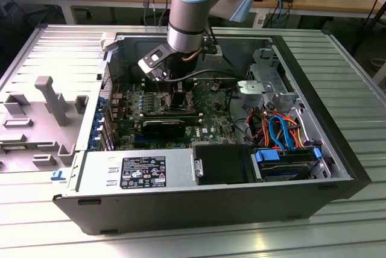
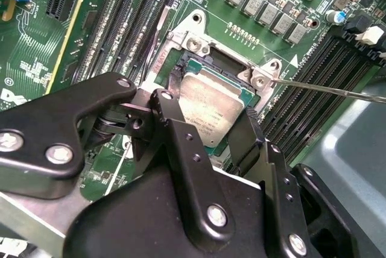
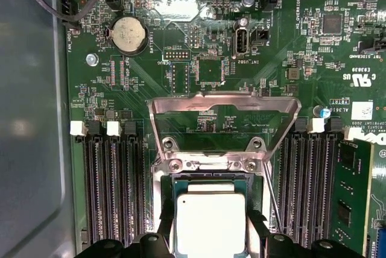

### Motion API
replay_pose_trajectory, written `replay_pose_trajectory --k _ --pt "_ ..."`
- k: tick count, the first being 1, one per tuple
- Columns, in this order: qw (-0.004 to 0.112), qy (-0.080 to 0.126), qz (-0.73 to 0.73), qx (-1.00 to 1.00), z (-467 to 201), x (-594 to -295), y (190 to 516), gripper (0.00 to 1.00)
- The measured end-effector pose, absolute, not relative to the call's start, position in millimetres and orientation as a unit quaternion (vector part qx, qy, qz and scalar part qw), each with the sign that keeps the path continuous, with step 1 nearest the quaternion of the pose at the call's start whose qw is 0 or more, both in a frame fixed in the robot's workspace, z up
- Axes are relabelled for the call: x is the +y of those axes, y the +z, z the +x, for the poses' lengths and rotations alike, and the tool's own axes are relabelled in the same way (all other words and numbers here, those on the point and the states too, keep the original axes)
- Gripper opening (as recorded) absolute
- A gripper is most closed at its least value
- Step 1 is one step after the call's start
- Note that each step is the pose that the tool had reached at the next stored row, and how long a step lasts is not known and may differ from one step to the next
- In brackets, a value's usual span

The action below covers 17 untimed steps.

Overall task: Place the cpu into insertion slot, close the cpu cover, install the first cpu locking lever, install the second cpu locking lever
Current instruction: 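Place the cpu into insertion slot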

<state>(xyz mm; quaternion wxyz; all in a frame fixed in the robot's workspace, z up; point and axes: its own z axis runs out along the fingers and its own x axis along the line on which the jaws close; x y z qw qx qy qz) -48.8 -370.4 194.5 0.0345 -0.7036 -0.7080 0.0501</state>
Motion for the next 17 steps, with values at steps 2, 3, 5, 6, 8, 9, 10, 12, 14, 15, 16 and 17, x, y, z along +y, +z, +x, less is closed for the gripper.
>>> replay_pose_trajectory --k 2,3,5,6,8,9,10,12,14,15,16,17 --pt "0.034 0.050 -0.704 -0.708 -48.6 -370.5 194.6 0.55" --pt "0.034 0.050 -0.704 -0.708 -48.5 -370.4 194.4 0.56" --pt "0.034 0.050 -0.704 -0.708 -48.5 -370.3 194.3 0.61" --pt "0.034 0.050 -0.704 -0.708 -48.4 -370.3 194.4 0.61" --pt "0.034 0.050 -0.704 -0.708 -48.3 -370.5 194.4 0.61" --pt "0.034 0.050 -0.703 -0.708 -48.3 -371.4 194.3 0.61" --pt "0.034 0.050 -0.704 -0.708 -48.3 -372.3 194.3 0.61" --pt "0.034 0.050 -0.704 -0.708 -48.3 -375.3 194.2 0.61" --pt "0.035 0.049 -0.704 -0.708 -48.3 -378.4 194.0 0.61" --pt "0.035 0.049 -0.704 -0.708 -48.2 -378.5 193.9 0.61" --pt "0.035 0.049 -0.704 -0.708 -48.2 -378.5 193.9 0.61" --pt "0.035 0.050 -0.704 -0.708 -48.3 -378.7 194.3 0.61"
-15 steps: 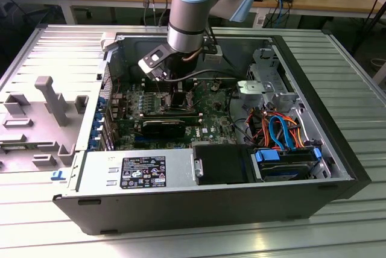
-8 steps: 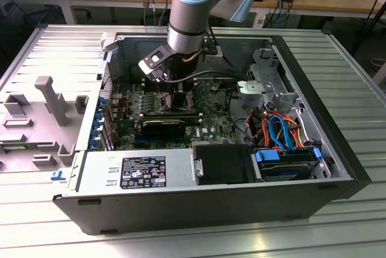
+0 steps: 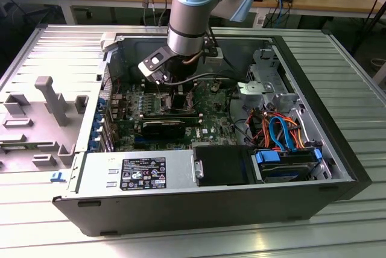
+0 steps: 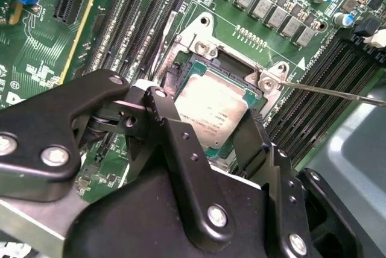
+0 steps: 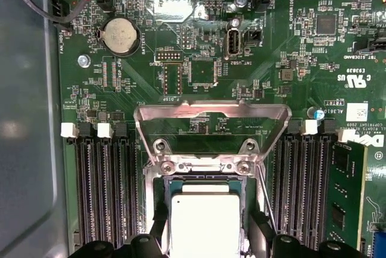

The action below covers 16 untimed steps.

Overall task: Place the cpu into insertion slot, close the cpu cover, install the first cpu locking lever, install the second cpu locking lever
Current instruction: 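Place the cpu into insertion slot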

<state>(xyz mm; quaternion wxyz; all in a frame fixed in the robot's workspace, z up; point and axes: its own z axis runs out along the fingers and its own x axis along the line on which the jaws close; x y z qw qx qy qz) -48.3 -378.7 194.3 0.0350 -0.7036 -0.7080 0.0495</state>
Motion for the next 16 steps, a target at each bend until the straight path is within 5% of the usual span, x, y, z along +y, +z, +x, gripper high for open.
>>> replay_pose_trajectory --k 16 --pt "0.035 0.049 -0.703 -0.708 -48.4 -376.6 198.0 0.61"
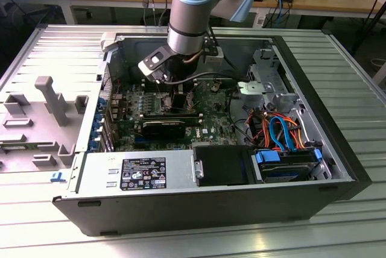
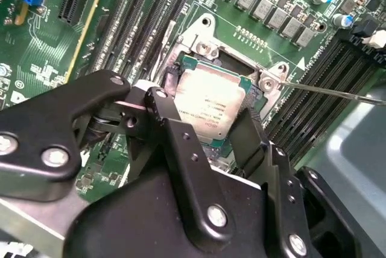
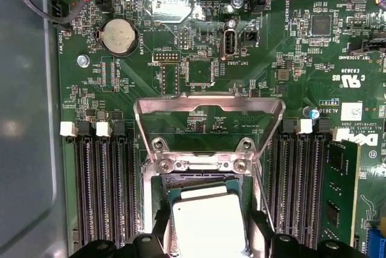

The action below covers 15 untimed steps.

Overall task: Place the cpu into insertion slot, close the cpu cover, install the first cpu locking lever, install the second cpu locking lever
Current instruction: 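Place the cpu into insertion slot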

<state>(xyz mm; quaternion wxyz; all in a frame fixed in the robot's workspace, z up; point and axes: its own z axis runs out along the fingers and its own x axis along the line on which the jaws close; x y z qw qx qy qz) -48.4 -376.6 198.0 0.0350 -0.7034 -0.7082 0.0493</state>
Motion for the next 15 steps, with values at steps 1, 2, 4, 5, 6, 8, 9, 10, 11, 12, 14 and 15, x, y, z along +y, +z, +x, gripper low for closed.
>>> replay_pose_trajectory --k 1,2,4,5,6,8,9,10,11,12,14,15 --pt "0.035 0.049 -0.703 -0.708 -48.4 -374.2 199.7 0.61" --pt "0.035 0.049 -0.703 -0.708 -48.4 -373.5 201.4 0.61" --pt "0.035 0.049 -0.703 -0.708 -48.3 -373.0 203.1 0.61" --pt "0.035 0.049 -0.703 -0.708 -48.4 -373.0 203.1 0.61" --pt "0.035 0.049 -0.703 -0.709 -48.4 -373.0 203.1 0.61" --pt "0.035 0.050 -0.695 -0.716 -48.4 -373.0 203.0 0.61" --pt "0.034 0.050 -0.692 -0.720 -48.3 -372.9 202.8 0.61" --pt "0.034 0.050 -0.688 -0.723 -48.1 -372.9 202.5 0.61" --pt "0.034 0.050 -0.685 -0.726 -48.1 -373.0 202.4 0.61" --pt "0.034 0.050 -0.684 -0.727 -47.9 -372.9 201.6 0.61" --pt "0.033 0.051 -0.683 -0.728 -47.9 -373.0 200.5 0.61" --pt "0.033 0.050 -0.683 -0.728 -47.9 -373.0 200.4 0.61"
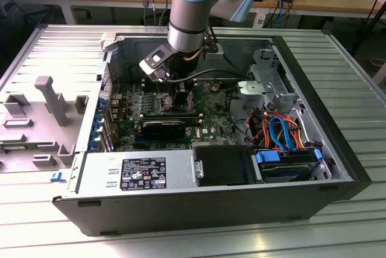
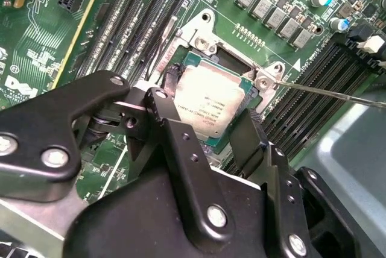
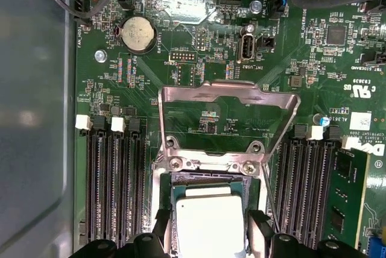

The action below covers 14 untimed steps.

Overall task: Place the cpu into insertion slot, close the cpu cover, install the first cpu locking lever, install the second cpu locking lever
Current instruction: 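Place the cpu into insertion slot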

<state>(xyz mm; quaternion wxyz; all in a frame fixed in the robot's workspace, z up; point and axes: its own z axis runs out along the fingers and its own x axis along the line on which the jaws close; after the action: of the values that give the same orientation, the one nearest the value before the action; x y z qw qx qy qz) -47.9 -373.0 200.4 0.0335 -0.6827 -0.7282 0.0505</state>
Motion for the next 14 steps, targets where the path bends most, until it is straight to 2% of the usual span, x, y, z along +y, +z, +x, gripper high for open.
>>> replay_pose_trajectory --k 4,5,14 --pt "0.033 0.050 -0.683 -0.728 -47.9 -373.0 200.2 0.60" --pt "0.033 0.051 -0.683 -0.728 -47.9 -373.0 200.2 0.54" --pt "0.033 0.050 -0.683 -0.728 -47.9 -373.0 199.8 0.53"
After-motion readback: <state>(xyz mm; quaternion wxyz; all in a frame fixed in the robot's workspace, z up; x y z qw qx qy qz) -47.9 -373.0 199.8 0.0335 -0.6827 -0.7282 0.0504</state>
